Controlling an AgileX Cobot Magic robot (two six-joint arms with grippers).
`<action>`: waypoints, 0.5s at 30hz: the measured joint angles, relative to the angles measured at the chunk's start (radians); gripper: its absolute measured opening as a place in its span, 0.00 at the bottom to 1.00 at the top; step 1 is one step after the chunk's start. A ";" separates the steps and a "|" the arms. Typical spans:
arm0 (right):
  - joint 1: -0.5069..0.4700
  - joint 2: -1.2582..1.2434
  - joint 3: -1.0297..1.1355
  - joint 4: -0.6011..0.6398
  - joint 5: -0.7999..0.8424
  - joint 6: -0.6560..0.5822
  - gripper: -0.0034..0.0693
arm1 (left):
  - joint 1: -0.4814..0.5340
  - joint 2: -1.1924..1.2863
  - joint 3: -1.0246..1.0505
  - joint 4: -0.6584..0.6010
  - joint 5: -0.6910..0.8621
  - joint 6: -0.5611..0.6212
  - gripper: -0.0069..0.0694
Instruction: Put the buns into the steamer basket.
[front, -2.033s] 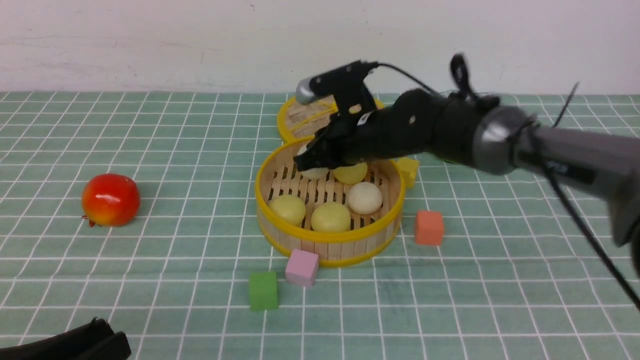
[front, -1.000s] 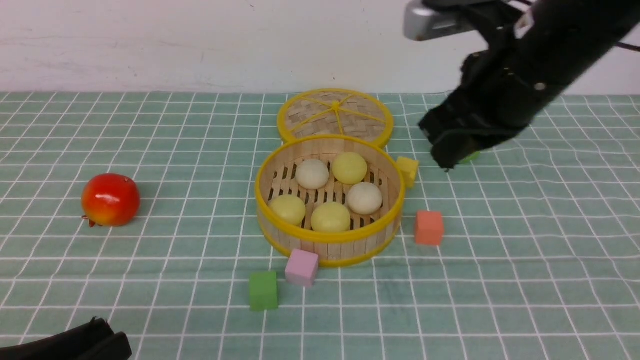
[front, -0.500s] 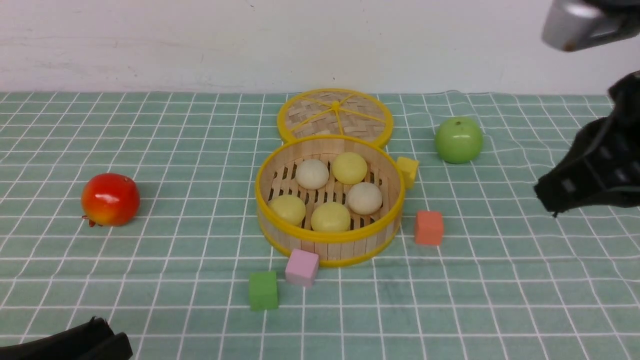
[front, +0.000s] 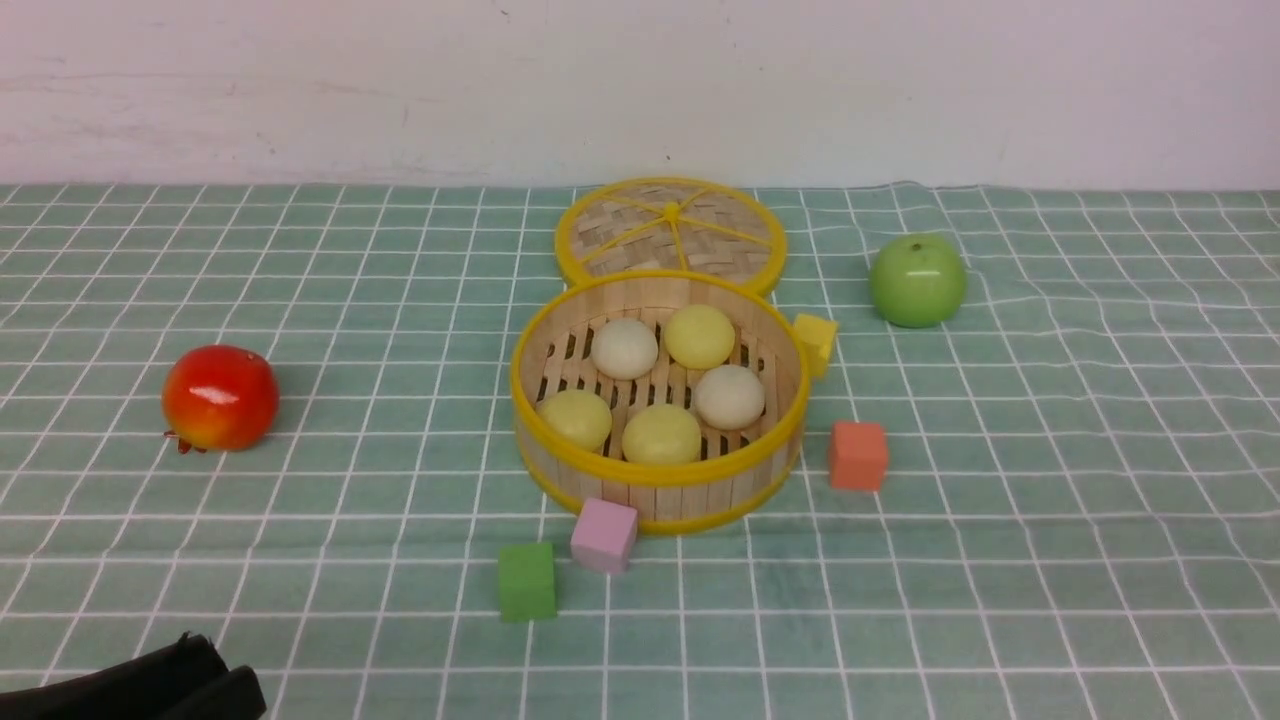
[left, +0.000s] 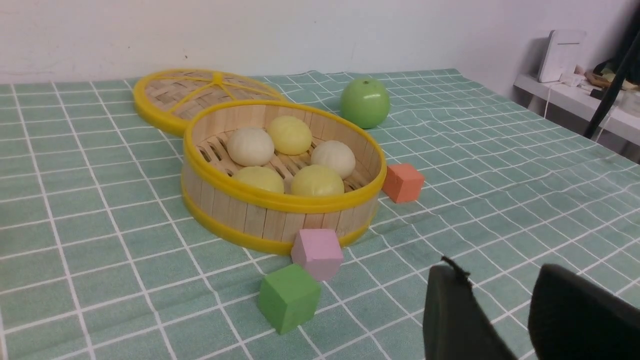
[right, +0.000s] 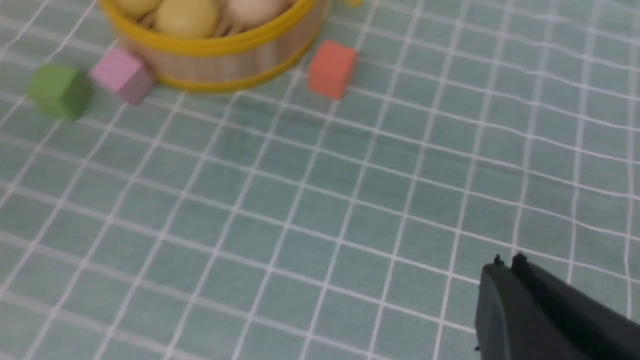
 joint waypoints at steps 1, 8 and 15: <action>-0.005 -0.032 0.045 -0.004 -0.034 0.000 0.04 | 0.000 0.000 0.000 0.000 0.000 0.000 0.40; -0.130 -0.421 0.585 -0.022 -0.367 0.058 0.04 | 0.000 0.000 0.000 0.000 0.000 0.000 0.40; -0.147 -0.526 0.658 -0.034 -0.410 0.078 0.04 | 0.000 0.001 0.001 0.000 0.003 0.000 0.40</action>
